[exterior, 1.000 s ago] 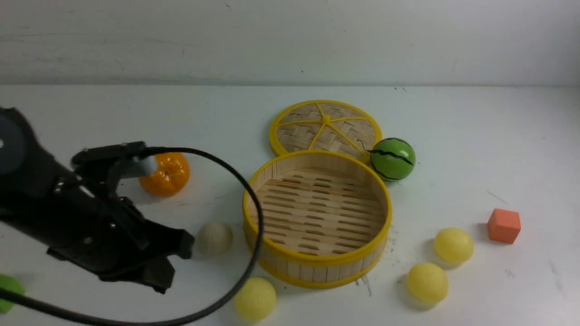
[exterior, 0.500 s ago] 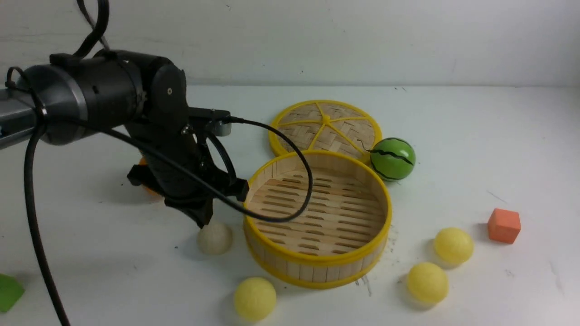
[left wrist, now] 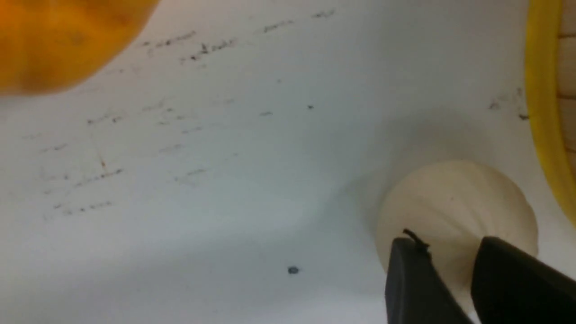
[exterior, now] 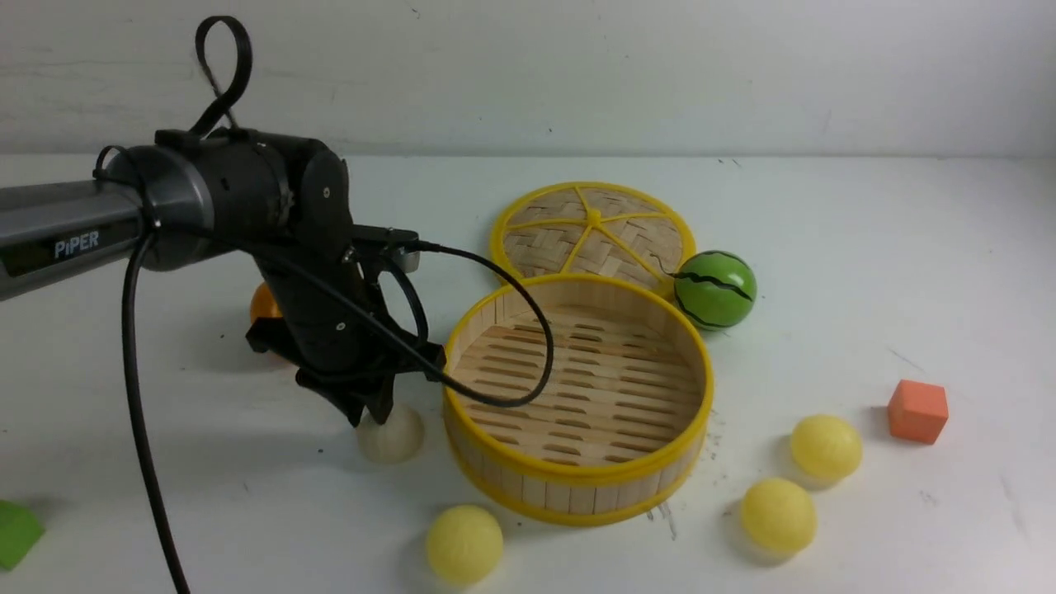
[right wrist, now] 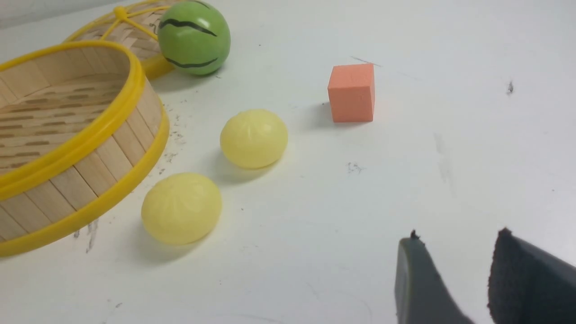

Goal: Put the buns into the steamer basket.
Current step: Use the left arm to grab a steamed stuffed bun

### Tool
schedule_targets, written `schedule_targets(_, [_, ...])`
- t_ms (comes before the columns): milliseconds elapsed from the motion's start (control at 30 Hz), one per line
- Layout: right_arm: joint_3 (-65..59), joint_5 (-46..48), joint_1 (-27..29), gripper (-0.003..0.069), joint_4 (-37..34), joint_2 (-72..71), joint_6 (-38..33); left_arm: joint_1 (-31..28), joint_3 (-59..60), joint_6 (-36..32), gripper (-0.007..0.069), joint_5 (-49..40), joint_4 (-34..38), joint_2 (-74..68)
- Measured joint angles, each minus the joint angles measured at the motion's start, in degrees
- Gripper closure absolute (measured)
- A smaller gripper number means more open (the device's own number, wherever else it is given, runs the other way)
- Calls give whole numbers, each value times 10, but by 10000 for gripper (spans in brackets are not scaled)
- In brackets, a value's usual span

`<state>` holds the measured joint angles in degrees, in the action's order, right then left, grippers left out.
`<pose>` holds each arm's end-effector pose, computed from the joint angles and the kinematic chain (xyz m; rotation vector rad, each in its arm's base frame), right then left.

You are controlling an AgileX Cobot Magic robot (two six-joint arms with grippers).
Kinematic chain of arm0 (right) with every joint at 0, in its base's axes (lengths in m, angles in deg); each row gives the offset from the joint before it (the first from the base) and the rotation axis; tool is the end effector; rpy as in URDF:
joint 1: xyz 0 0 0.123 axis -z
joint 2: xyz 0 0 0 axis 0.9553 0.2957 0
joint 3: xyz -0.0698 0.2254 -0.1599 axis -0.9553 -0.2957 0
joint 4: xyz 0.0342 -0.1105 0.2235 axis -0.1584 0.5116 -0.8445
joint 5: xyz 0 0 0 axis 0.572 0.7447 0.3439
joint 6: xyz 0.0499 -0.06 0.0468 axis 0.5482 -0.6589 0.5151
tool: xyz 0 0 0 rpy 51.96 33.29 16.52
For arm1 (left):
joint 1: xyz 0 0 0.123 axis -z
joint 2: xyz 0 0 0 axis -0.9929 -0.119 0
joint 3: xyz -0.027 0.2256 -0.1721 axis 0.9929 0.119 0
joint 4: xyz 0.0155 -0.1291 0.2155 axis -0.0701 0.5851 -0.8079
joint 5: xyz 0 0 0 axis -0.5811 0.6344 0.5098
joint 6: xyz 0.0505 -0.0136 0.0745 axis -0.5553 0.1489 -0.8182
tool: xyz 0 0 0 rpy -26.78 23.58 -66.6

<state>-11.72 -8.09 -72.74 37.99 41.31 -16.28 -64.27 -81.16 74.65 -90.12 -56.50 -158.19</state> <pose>0.0518 0.0011 0.1723 0.1904 1.8803 0.1556 0.3860 -0.1366 0.2010 0.3560 2.8718 -0.1448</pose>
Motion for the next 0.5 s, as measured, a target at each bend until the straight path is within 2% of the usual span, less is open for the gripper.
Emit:
schedule_targets(67, [0, 0, 0, 419, 0, 0, 0, -1, 0, 0, 365, 13, 2, 0])
schedule_targets(167, [0, 0, 0, 419, 0, 0, 0, -1, 0, -1, 343, 29, 4, 0])
schedule_targets(500, [0, 0, 0, 419, 0, 0, 0, -1, -9, -13, 345, -4, 28, 7])
